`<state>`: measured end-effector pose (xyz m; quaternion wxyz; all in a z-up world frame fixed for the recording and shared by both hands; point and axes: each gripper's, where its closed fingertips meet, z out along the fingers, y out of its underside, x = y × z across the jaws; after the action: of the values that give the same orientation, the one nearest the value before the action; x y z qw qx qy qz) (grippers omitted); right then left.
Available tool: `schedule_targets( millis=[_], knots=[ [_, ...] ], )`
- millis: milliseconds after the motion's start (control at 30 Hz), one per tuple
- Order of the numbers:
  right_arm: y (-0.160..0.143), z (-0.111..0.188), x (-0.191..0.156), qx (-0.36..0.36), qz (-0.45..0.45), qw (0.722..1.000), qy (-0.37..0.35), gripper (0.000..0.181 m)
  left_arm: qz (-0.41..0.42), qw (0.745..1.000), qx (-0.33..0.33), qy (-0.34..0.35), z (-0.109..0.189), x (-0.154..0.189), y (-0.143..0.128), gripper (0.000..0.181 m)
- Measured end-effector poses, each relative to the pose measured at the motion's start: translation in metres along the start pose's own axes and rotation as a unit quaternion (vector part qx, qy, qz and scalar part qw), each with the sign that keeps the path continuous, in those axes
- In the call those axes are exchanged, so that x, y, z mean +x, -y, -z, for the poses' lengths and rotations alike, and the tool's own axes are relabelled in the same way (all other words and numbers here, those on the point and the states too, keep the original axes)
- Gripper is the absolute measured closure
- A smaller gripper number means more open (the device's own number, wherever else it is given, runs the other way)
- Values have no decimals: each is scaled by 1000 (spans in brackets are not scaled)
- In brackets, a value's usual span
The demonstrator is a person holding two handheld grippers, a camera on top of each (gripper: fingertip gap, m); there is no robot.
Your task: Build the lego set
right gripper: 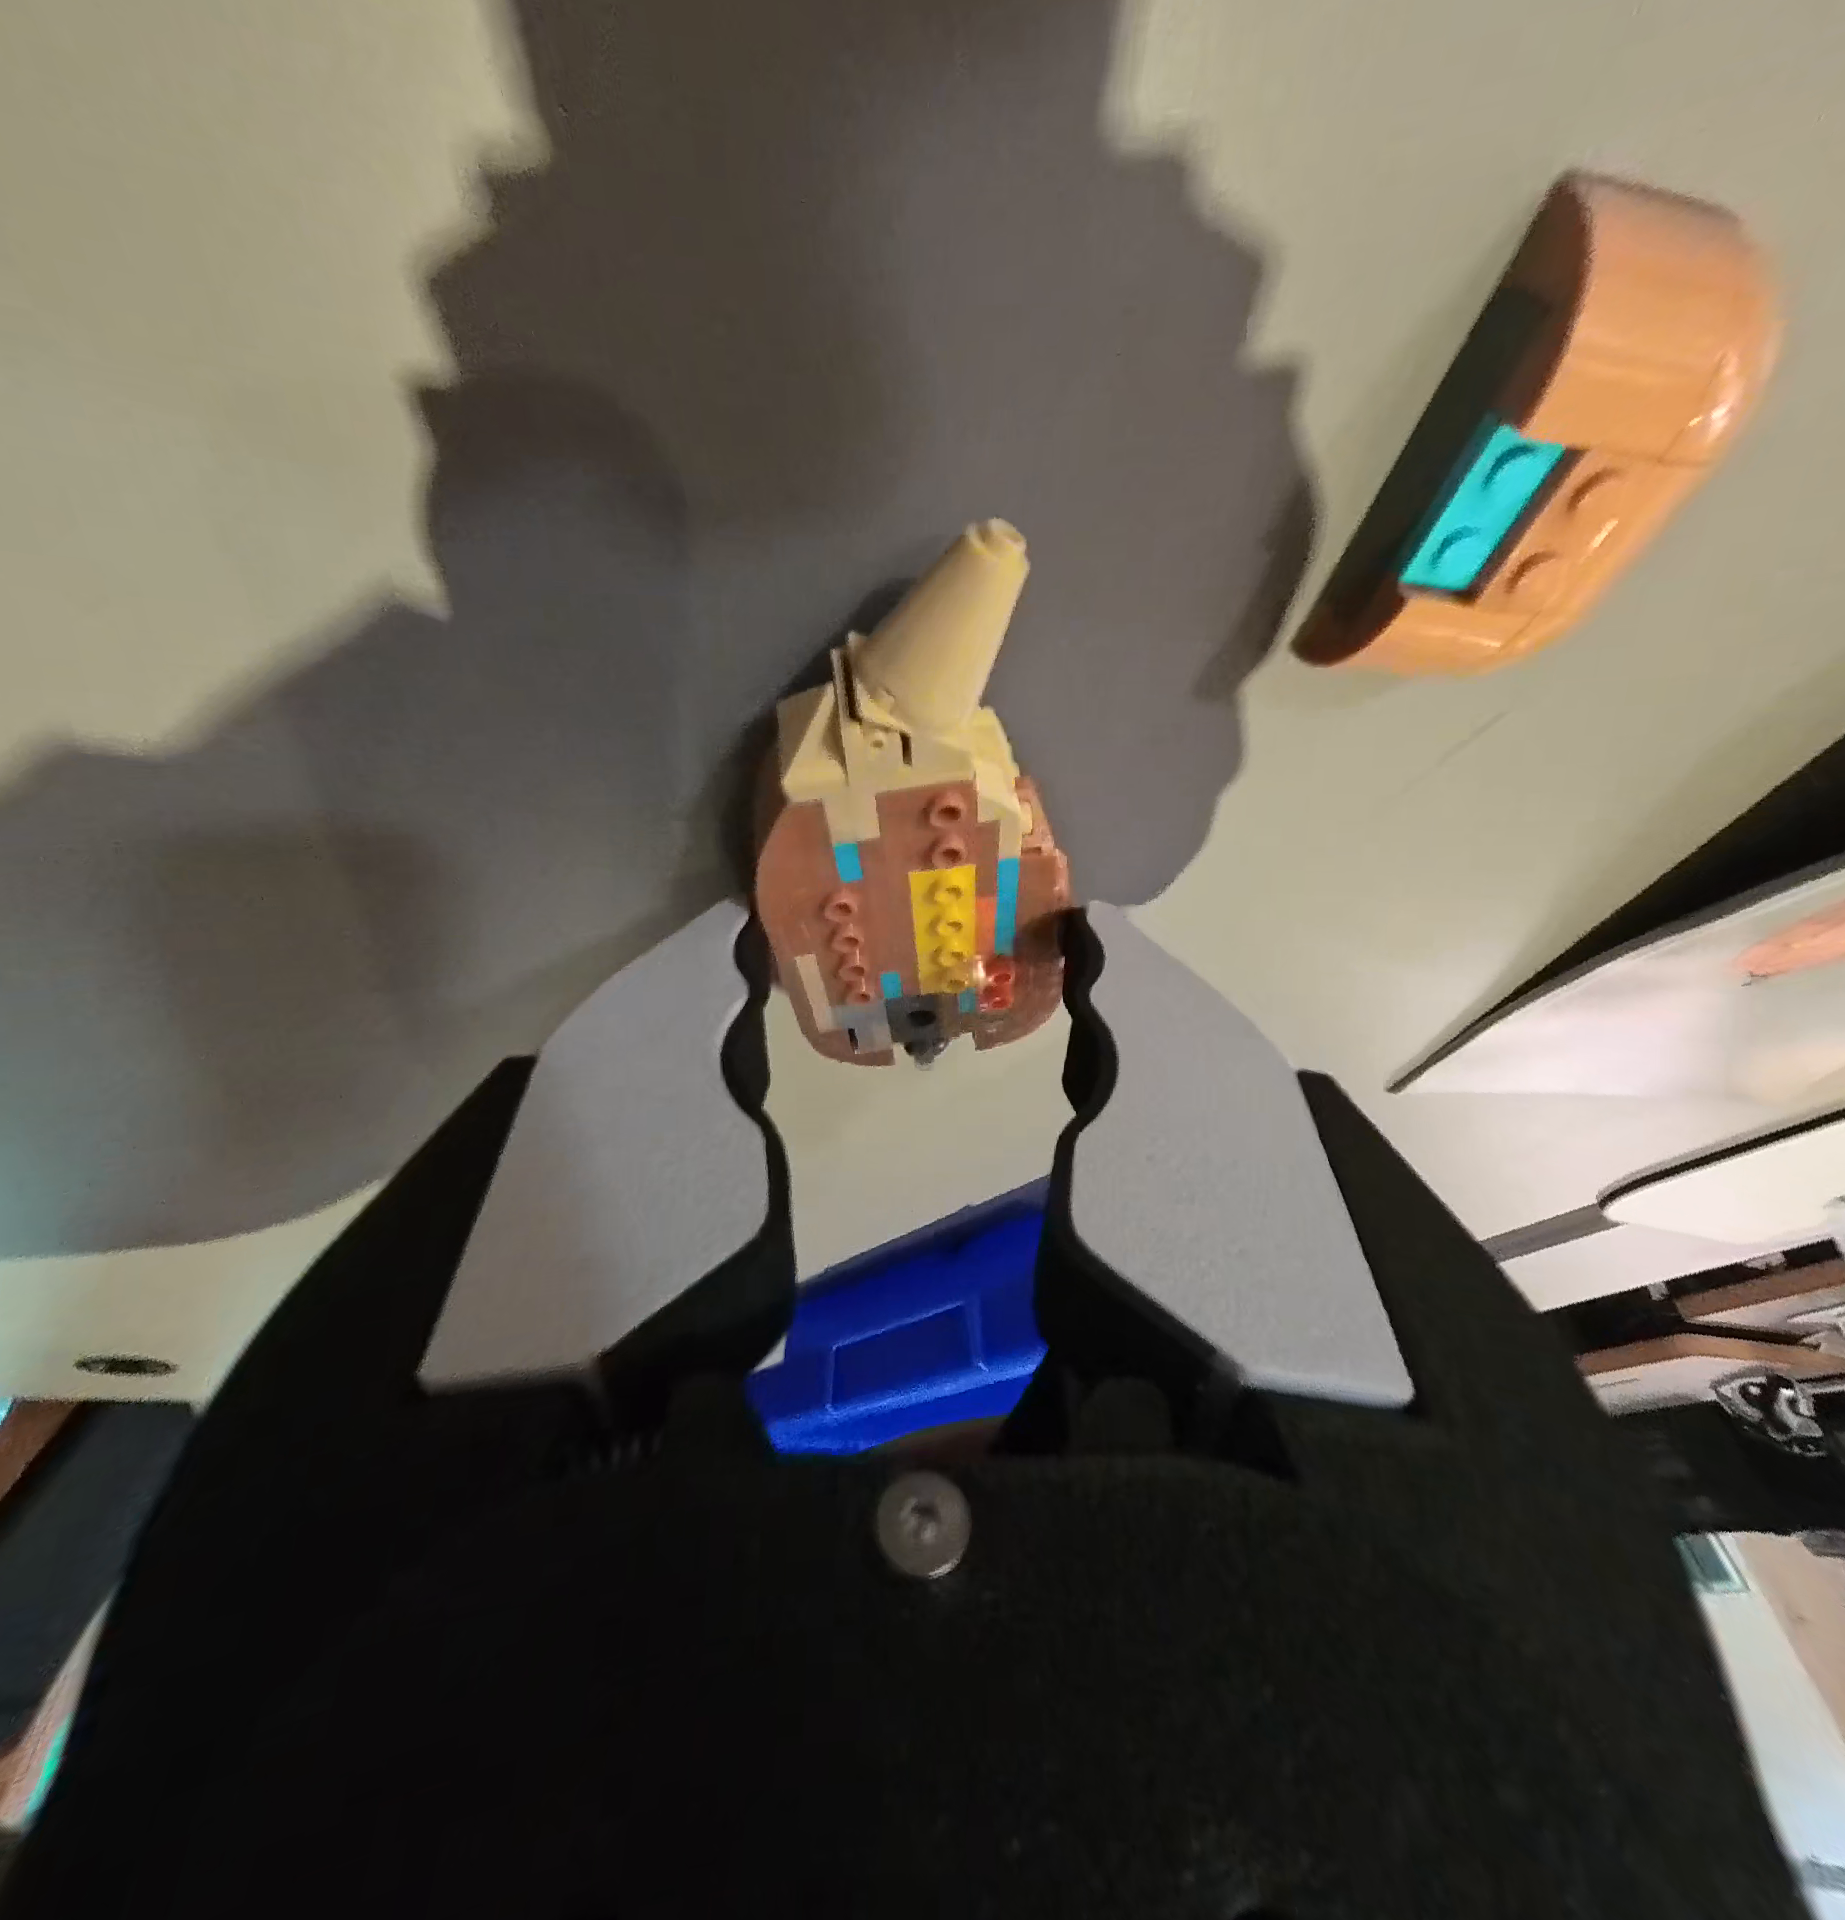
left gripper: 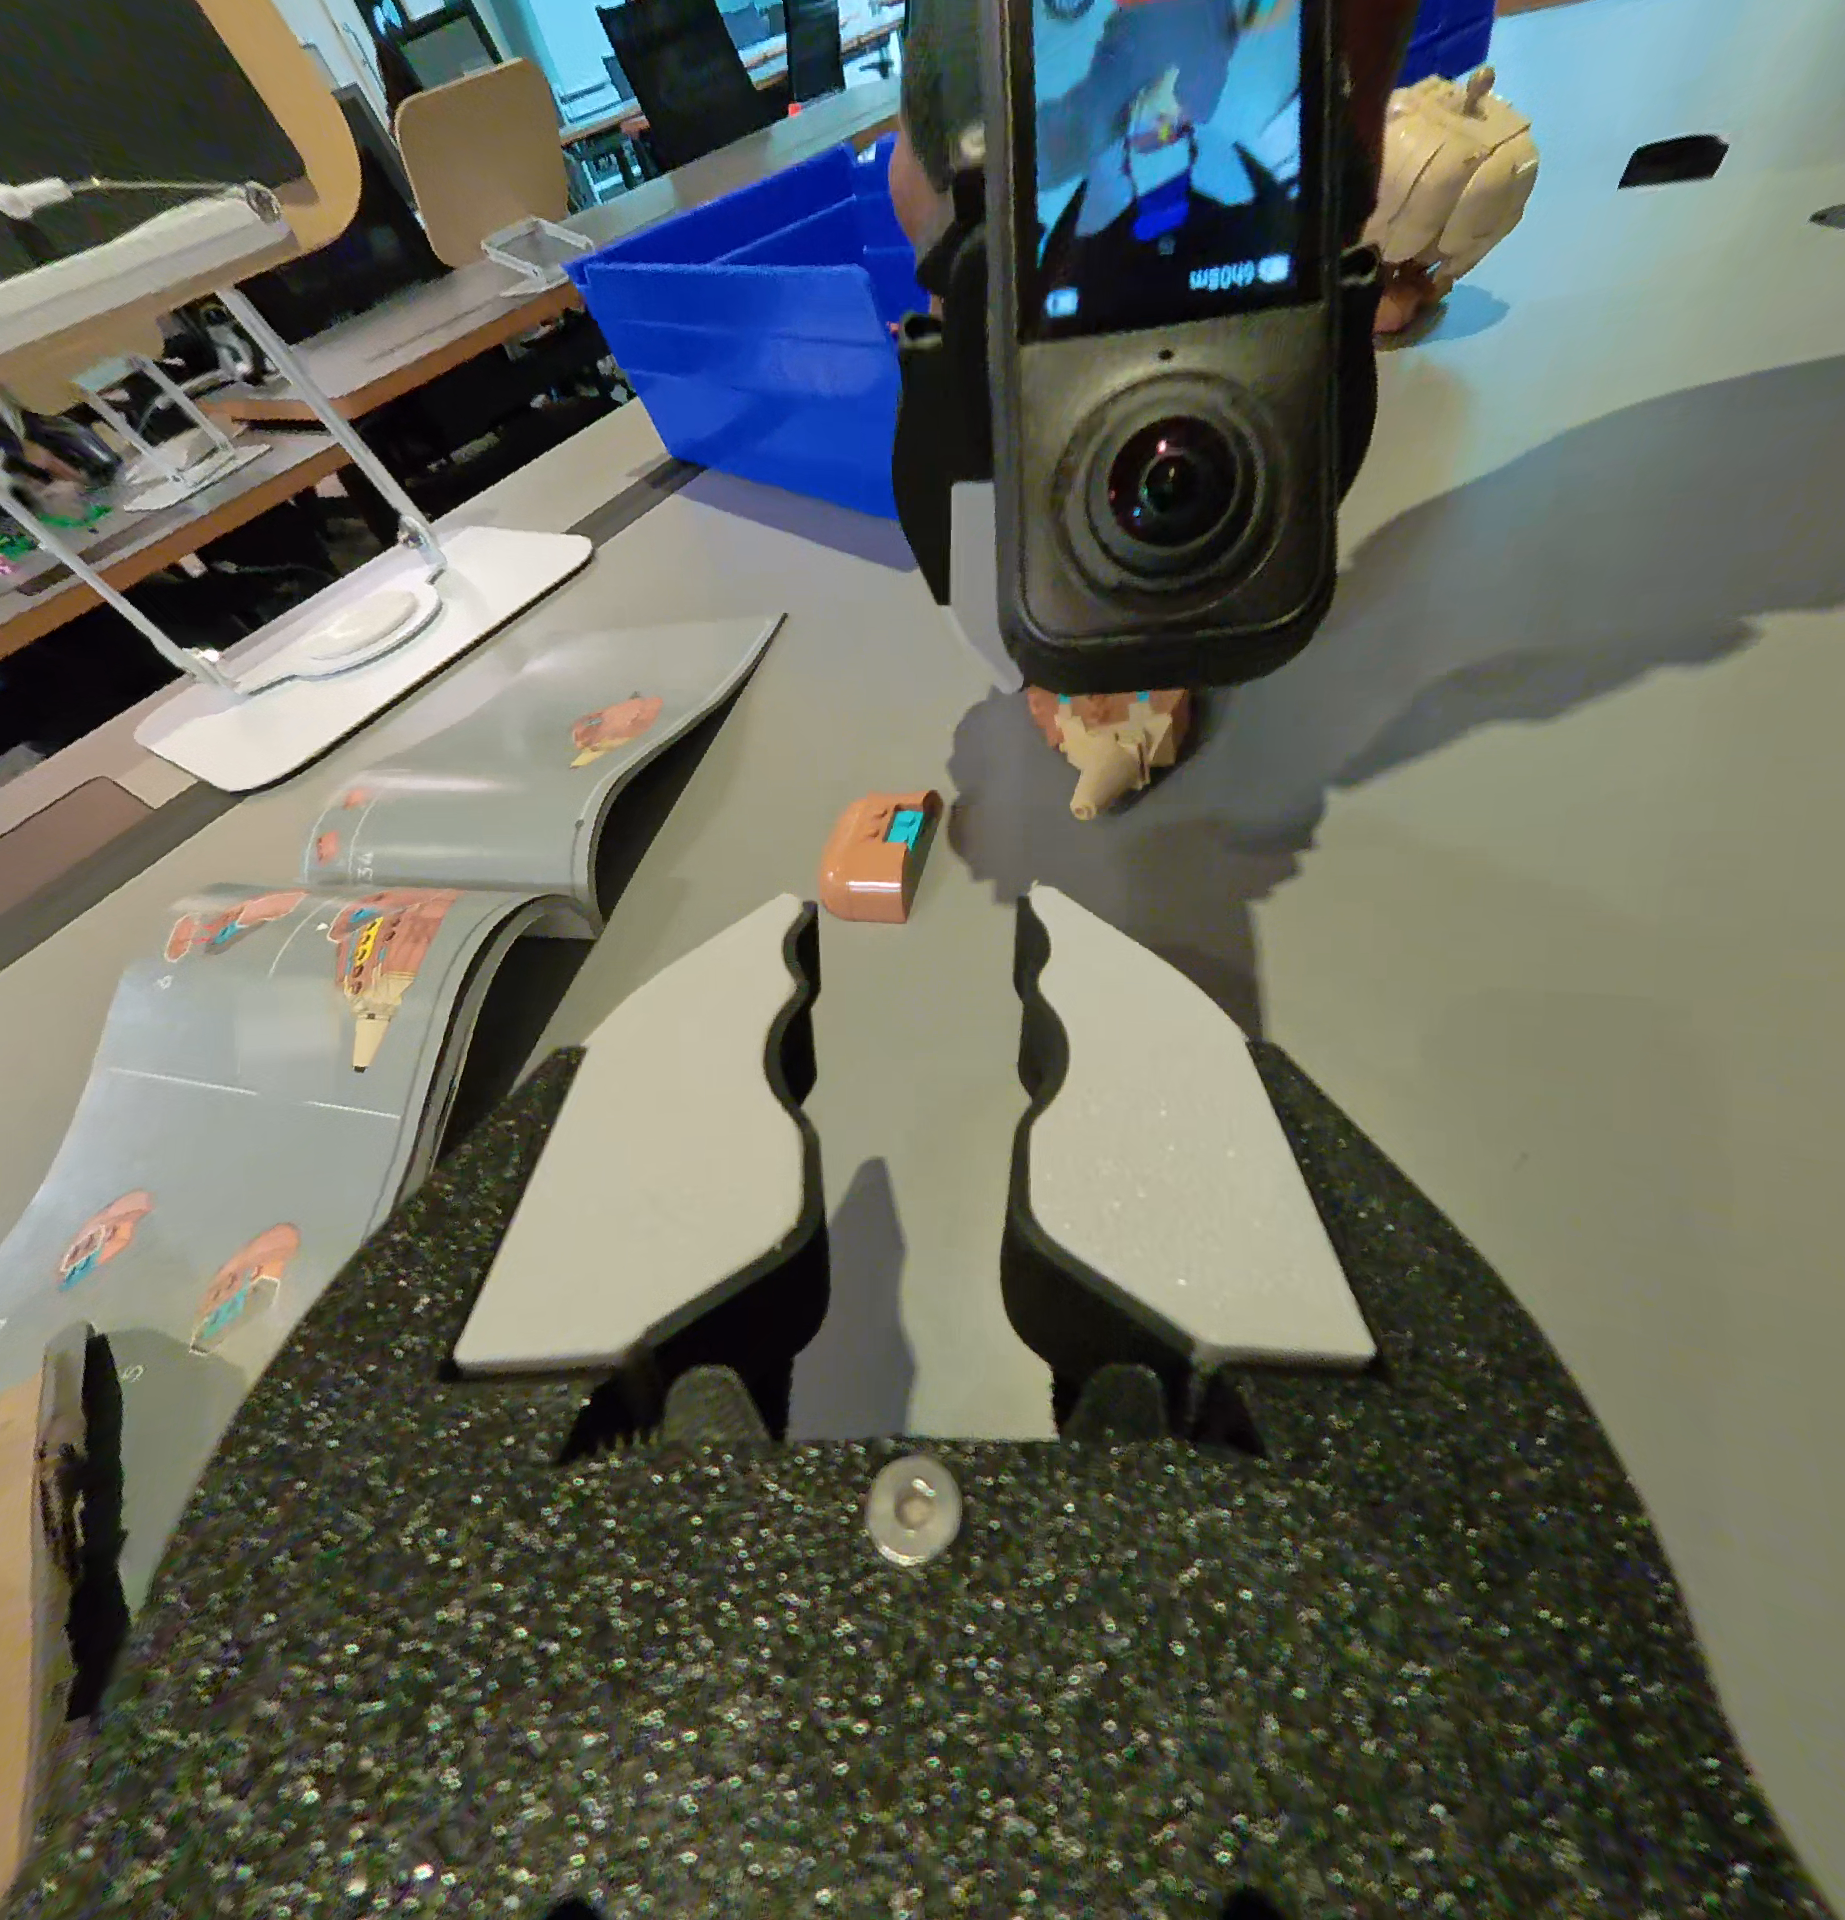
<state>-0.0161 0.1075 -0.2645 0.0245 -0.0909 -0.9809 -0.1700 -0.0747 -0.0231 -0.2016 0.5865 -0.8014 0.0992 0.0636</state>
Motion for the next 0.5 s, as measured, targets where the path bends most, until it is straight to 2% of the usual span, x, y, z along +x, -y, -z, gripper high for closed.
schedule_targets(
  millis=[100,300,400,500],
  knots=[
    [3,2,3,20,-8,1000,-18,127,-1,1000,-7,-1,-1,0,-3,145],
    [2,13,1,104,-67,991,-43,115,16,1000,-25,-9,-2,-1,-8,142],
    [-6,18,2,178,-132,973,-70,114,33,999,-38,-8,-3,-3,-10,140],
    [-14,17,5,262,-206,938,-99,113,55,997,-50,-8,-8,-5,-11,138]
  ],
)
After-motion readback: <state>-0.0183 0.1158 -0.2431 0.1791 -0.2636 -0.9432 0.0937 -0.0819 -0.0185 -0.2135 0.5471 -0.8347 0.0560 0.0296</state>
